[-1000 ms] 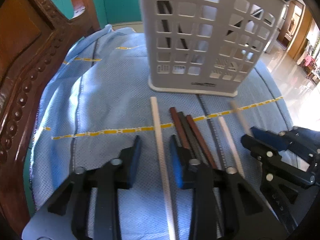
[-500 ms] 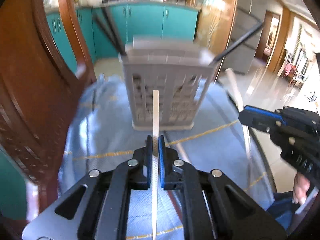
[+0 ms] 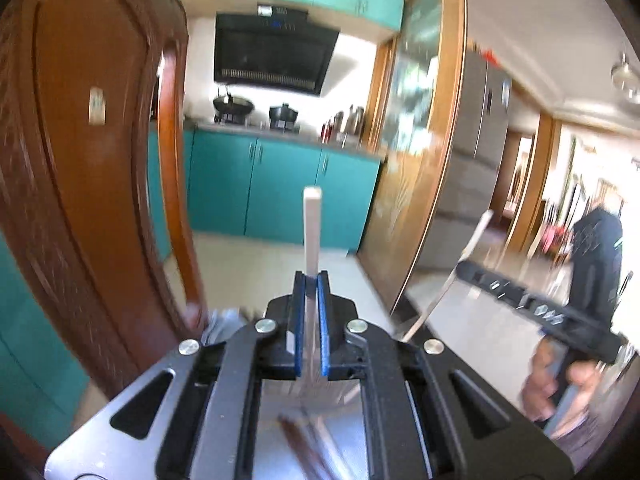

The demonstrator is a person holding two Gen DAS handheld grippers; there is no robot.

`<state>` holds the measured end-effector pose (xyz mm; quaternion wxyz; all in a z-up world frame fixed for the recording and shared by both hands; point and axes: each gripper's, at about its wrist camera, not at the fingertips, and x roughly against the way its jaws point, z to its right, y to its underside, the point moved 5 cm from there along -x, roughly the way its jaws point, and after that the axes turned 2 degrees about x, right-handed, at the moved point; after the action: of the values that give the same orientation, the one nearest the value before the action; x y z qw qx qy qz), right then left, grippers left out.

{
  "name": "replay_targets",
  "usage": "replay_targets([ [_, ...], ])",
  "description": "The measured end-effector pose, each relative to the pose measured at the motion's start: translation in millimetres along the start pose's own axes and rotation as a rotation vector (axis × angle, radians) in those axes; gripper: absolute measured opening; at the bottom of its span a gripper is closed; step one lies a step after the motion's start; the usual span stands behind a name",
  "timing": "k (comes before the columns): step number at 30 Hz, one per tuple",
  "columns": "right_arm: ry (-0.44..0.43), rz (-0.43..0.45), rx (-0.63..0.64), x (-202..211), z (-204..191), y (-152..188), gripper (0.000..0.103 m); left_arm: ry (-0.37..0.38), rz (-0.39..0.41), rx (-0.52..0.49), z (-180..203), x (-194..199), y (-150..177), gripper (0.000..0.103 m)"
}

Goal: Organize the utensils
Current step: 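Grasp the light chopstick with the left tool while the right grasps another light one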

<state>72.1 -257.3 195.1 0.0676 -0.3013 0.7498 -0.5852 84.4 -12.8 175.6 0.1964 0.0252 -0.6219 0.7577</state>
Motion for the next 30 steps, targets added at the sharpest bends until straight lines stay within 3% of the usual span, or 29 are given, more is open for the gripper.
replay_targets([
  [3,0.005,0.044,-0.064,-13.8,14.2,-14.1,0.007,0.005,0.052,0.036,-7.5,-3.5,-22.2,0.007],
  [6,0.031,0.068,-0.099,-24.5,23.8,-19.3,0.007,0.008,0.048,0.069,-13.9,-12.6,-26.0,0.007],
  [10,0.108,0.121,-0.079,-33.4,26.1,-21.5,0.007,0.009,0.069,0.102,-15.4,-20.2,-30.8,0.007],
  [17,0.220,0.040,0.099,-66.3,4.1,11.0,0.006,-0.060,0.218,0.199,-35.3,-28.0,-28.5,0.007],
  [19,0.234,0.017,0.128,-70.8,2.0,19.3,0.006,-0.119,0.244,0.195,-41.3,-36.9,-23.2,0.007],
  [22,0.244,-0.010,0.143,-77.9,2.1,30.7,0.006,-0.178,0.221,0.177,-46.4,-57.4,-13.3,0.007],
  [30,0.244,-0.065,0.117,-86.7,11.7,52.9,0.006,-0.228,0.110,0.053,-28.0,-104.7,25.7,0.007],
])
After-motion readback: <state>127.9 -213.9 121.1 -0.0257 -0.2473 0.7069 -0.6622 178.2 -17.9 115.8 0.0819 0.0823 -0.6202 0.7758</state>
